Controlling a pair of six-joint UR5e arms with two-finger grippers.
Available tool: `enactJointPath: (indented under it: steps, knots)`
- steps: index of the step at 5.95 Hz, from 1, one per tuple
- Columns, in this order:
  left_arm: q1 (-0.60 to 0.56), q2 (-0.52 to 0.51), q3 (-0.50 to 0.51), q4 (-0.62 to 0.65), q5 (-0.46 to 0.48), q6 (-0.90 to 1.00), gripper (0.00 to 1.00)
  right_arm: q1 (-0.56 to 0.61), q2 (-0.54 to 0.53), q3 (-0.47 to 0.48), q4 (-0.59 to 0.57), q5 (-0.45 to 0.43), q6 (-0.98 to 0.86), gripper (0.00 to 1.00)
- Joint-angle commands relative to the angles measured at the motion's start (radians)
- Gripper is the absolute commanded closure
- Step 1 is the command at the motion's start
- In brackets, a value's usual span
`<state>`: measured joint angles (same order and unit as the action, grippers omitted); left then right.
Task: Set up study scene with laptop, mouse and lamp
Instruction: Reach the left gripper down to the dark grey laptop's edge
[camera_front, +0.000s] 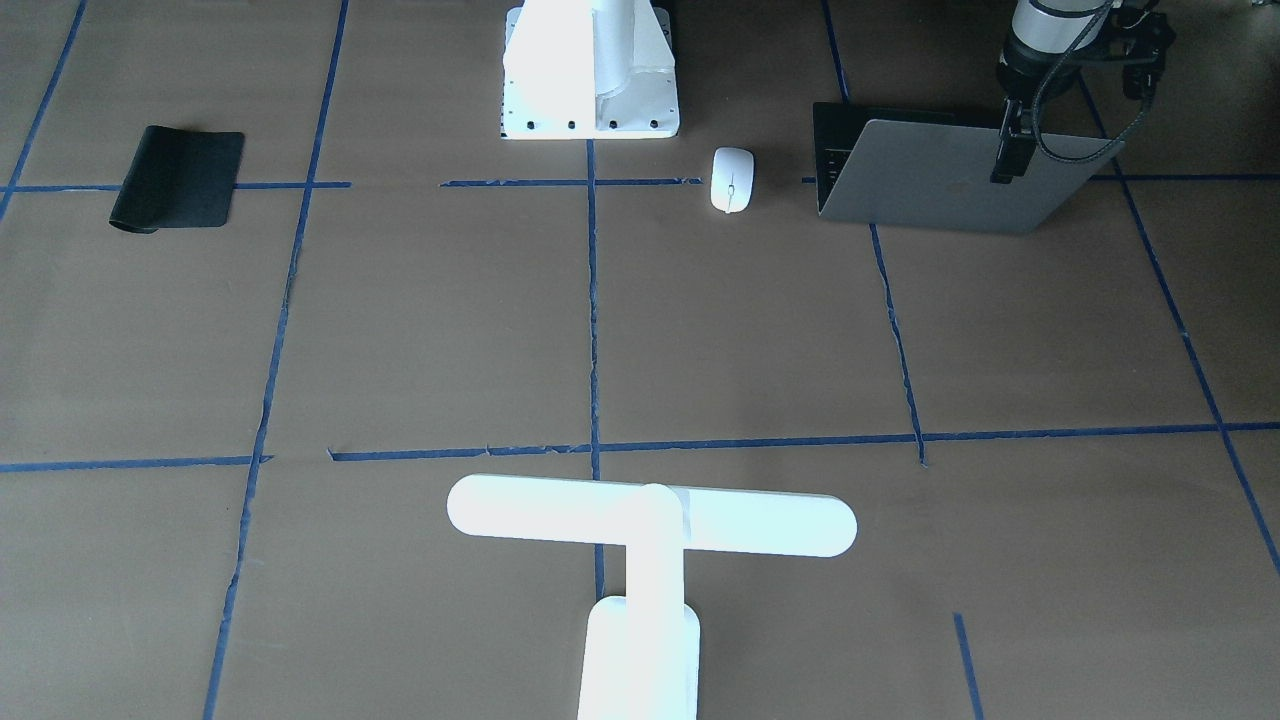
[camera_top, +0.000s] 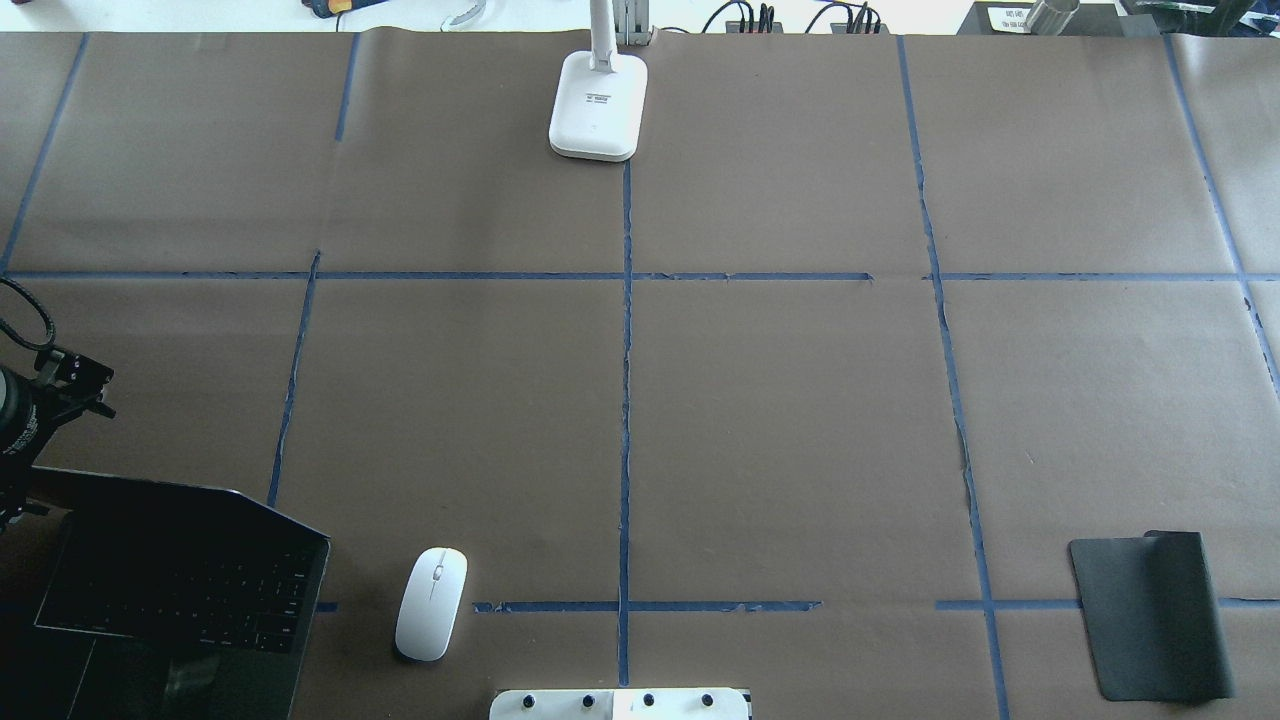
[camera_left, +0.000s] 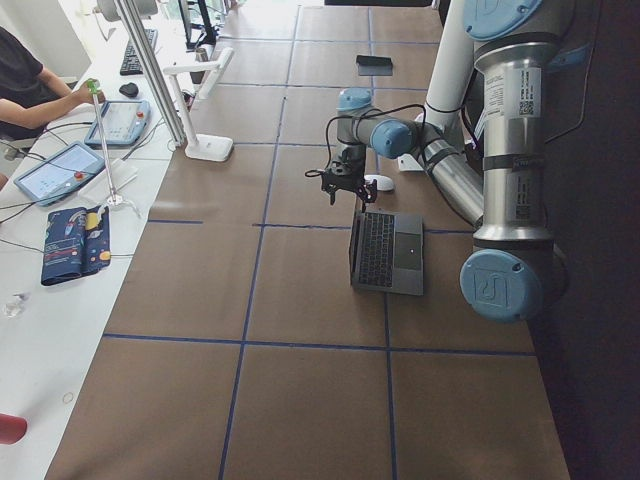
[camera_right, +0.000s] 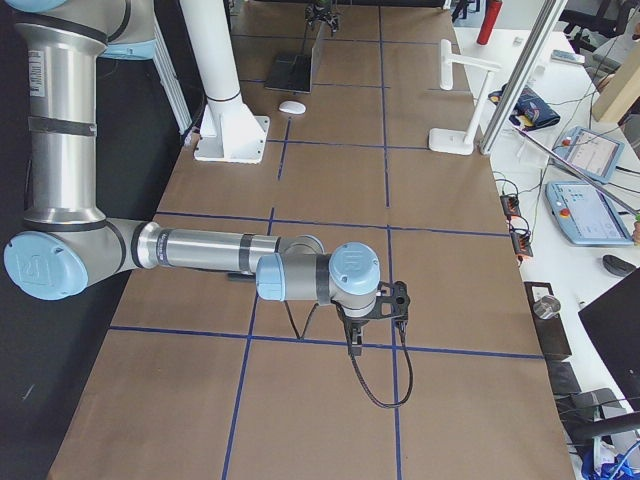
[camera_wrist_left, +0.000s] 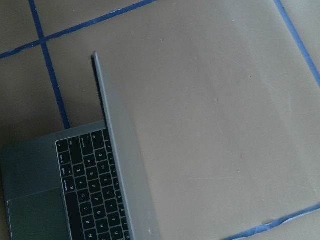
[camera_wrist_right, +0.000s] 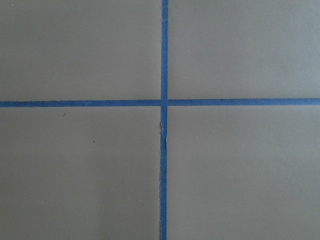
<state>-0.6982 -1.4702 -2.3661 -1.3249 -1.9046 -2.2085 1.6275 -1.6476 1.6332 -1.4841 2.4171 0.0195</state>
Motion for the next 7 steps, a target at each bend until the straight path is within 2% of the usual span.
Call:
enactJointPath:
  steps: [1, 3, 4, 5, 6, 7]
  knots:
    - [0.016, 0.004, -0.002, 0.001, 0.013, -0.027, 0.0, 0.0, 0.0, 0.004, 0.001, 0.0, -0.001, 0.0]
    - [0.023, 0.002, -0.002, 0.001, 0.013, -0.016, 0.0, 0.0, 0.0, 0.016, 0.001, 0.0, -0.001, 0.0]
    - [0.028, 0.002, -0.002, 0.003, 0.013, -0.019, 0.06, 0.0, 0.002, 0.019, 0.001, 0.0, -0.001, 0.0]
    - [0.028, 0.002, -0.002, 0.004, 0.015, -0.022, 0.48, 0.0, 0.002, 0.02, 0.001, 0.0, -0.001, 0.0]
    - [0.026, 0.004, -0.004, 0.007, 0.048, -0.028, 0.77, 0.0, 0.0, 0.022, 0.001, 0.0, 0.0, 0.0]
    - [0.025, 0.005, -0.01, 0.009, 0.051, -0.027, 0.9, 0.0, 0.0, 0.025, 0.001, 0.0, 0.0, 0.0]
